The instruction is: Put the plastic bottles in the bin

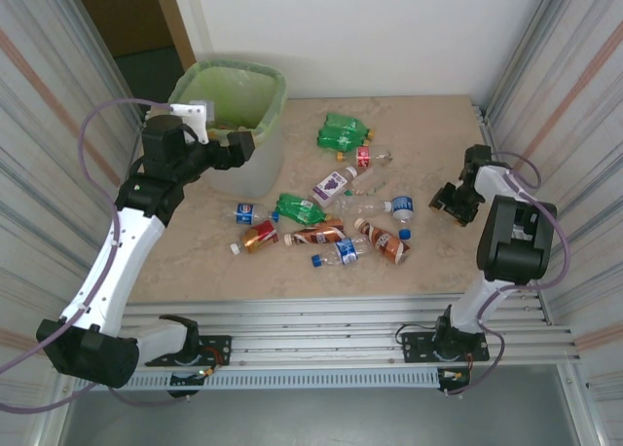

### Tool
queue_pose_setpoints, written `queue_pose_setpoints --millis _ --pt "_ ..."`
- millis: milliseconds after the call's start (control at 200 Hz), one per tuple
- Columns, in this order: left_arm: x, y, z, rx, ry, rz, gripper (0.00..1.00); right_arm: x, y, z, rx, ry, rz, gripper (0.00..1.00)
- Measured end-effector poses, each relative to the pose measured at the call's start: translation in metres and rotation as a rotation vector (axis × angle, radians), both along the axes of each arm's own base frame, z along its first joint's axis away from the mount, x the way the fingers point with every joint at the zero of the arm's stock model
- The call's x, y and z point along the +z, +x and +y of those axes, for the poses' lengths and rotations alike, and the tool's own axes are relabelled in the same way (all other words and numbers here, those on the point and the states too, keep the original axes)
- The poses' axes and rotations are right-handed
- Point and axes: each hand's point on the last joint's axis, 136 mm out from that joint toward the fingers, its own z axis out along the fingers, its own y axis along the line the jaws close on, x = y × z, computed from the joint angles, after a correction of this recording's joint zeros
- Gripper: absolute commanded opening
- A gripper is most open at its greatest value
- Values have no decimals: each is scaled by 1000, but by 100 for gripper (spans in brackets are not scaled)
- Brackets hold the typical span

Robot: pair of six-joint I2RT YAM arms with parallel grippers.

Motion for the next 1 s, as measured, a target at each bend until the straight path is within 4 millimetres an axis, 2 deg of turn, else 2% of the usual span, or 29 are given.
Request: queue_pose_setpoints --millis 80,286,426,536,746,877,1002 --pt "0 0 -1 -1 -10 4 98 27 6 13 40 -14 -83 43" --pt "5 -3 -8 -38 -57 4 99 111 14 59 166 -28 -357 43" --pt "15 -5 -20 -97 -104 -18 97 169 11 105 286 12 -560 43" --pt "19 -9 -39 -172 -131 -22 97 207 1 147 408 72 -698 44" --pt "24 -18 -92 -352 -183 -15 97 250 -24 220 640 160 -873 46" --pt "35 -25 -122 -459 -221 -19 97 265 -36 252 746 201 -946 47" --pt "48 -34 -149 -560 -246 -35 95 276 -46 273 821 232 -997 47"
